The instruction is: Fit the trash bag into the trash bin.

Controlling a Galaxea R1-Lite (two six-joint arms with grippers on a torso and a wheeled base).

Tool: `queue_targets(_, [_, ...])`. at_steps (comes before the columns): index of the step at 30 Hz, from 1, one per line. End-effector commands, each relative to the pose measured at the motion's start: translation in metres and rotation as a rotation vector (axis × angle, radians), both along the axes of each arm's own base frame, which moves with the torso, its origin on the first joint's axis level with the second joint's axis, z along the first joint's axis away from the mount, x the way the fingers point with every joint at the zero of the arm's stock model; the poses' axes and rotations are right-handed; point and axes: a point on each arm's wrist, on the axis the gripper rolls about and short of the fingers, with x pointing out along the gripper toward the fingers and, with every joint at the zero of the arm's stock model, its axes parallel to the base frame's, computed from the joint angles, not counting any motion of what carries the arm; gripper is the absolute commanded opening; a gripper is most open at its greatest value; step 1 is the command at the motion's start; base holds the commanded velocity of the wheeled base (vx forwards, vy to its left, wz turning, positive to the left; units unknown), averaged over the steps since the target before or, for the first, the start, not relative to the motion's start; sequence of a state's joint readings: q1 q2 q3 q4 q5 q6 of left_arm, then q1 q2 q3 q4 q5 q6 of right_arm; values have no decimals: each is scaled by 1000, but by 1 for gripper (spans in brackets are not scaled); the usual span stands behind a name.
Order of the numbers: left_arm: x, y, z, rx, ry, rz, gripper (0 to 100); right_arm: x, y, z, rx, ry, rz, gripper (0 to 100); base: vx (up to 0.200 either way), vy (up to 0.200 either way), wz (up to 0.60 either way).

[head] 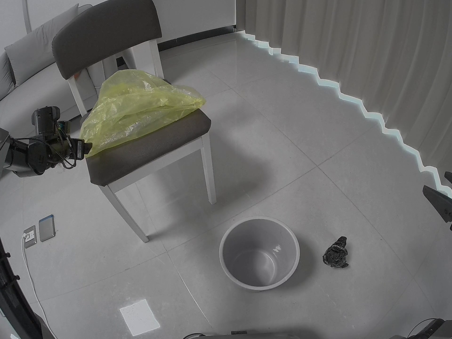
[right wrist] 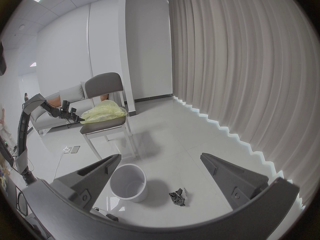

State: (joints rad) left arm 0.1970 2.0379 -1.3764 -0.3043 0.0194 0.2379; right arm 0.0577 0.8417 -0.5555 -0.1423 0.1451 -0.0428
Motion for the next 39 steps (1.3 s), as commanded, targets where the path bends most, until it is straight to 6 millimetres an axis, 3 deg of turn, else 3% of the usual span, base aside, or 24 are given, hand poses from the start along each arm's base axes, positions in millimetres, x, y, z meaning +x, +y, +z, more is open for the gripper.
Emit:
queue_targets(1, [1, 5, 4, -1, -19, 11, 0, -1, 0, 0, 2, -2, 1, 100, 0, 0, 0])
queue_targets(4, [4, 5, 14, 1, -45, 10, 0, -1, 0, 0, 0, -3, 1, 100, 0, 0, 0])
queue_targets(12, [5, 3, 18, -16, -58, 11, 0, -1, 0, 0, 0, -6, 1, 100, 0, 0, 0])
queue_targets(15, [-14, -26, 50, -31, -129, -49, 0, 0, 0, -1, 2, -12, 3, 100, 0, 0, 0])
queue_targets(16, [-16, -27, 52, -30, -135, -52, 0, 0, 0, 0, 2, -13, 3, 100, 0, 0, 0])
queue_targets(19, [-67, -71, 102, -42, -206, -251, 0, 0, 2, 3, 26, -42, 32, 100, 0, 0, 0])
queue_targets(24, [-148, -121, 171, -80, -266, -548, 0, -1, 9, 8, 56, -65, 161, 100, 0, 0, 0])
queue_targets(26, [-172, -131, 199, -97, -303, -670, 0, -1, 11, 13, 56, -77, 218, 100, 0, 0, 0])
queue_targets(27, [-172, -131, 199, -97, -303, -670, 0, -1, 11, 13, 56, -77, 218, 100, 0, 0, 0])
queue_targets(29, [-197, -141, 220, -91, -311, -800, 0, 4, 14, 22, 56, -82, 260, 100, 0, 0, 0])
queue_targets(34, [-228, -156, 219, -68, -212, -1052, 0, 27, 24, 31, 58, -47, 305, 100, 0, 0, 0])
queue_targets(39, [-232, -169, 204, -45, -99, -1198, 0, 58, 30, 27, 62, 30, 298, 100, 0, 0, 0])
